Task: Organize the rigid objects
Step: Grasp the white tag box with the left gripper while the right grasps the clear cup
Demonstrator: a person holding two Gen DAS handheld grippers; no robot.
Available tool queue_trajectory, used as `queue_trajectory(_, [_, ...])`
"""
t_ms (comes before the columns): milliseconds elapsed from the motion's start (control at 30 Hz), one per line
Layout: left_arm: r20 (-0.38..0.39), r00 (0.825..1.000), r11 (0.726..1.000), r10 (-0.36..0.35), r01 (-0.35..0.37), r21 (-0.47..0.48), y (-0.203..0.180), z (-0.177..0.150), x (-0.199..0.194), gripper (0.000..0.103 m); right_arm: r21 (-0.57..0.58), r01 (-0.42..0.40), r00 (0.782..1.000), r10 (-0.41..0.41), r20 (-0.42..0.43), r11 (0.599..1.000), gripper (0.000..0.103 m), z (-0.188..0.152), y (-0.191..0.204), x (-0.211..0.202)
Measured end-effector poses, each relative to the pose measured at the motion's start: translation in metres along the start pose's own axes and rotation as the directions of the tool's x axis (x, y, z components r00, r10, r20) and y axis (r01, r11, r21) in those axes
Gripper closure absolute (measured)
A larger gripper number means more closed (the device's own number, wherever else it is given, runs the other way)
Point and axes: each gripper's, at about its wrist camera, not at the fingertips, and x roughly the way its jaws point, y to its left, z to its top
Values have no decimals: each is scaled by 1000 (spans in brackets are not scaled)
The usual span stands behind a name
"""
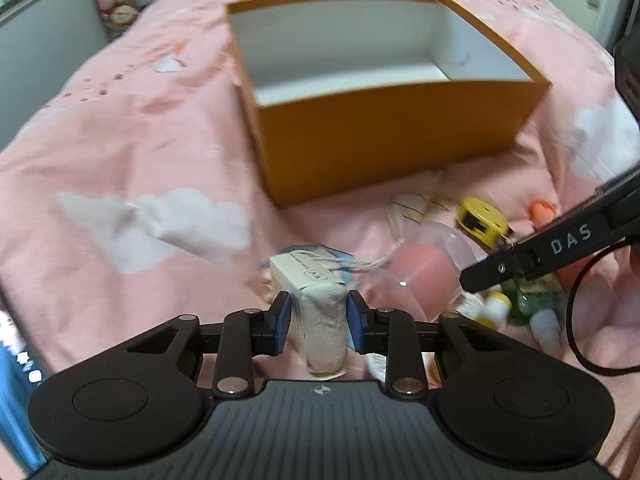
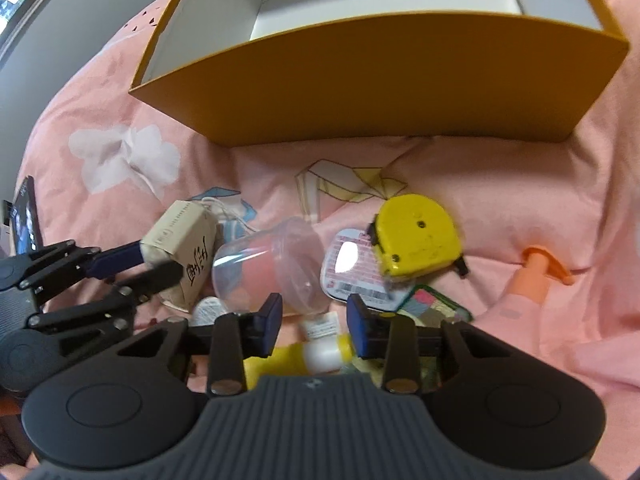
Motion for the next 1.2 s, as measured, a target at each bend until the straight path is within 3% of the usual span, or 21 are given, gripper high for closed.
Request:
queue_trajectory(100, [2,1000,1000,5,-5,-20,5,2,1,69,3,-38,999,38,-1,999,84,5,5,6])
queue_trajectory(267, [6,1000,995,-11,12,-98,14,3,8,61,-44,-32,999,33,33,999,83,17,21,12])
queue_trajectory(400, [11,1000,994,5,-4,-107,14,4,10,55,-12,-29,998,29,51,1000,59,27,21,17])
queue_trajectory(500, [-11,999,994,33,-34,-103,10,7,17,54,33,-58,998,57,38,998,56,34,18,24])
queue_trajectory(667, [-33,998,993,48,-52,-106,10,7,28,54,96,-72,997,71,17,993,32,42,13,37])
queue_trajectory(800, [-31,999,991,26,-30,-133,15,6,28,60,170,-125,991,130,-14,977,27,49,3,53])
queue_trajectory(1200, [-38,999,985,-8,2,-173,21,7,33,64,124,-128,990,135,-49,984,31,49,10,55])
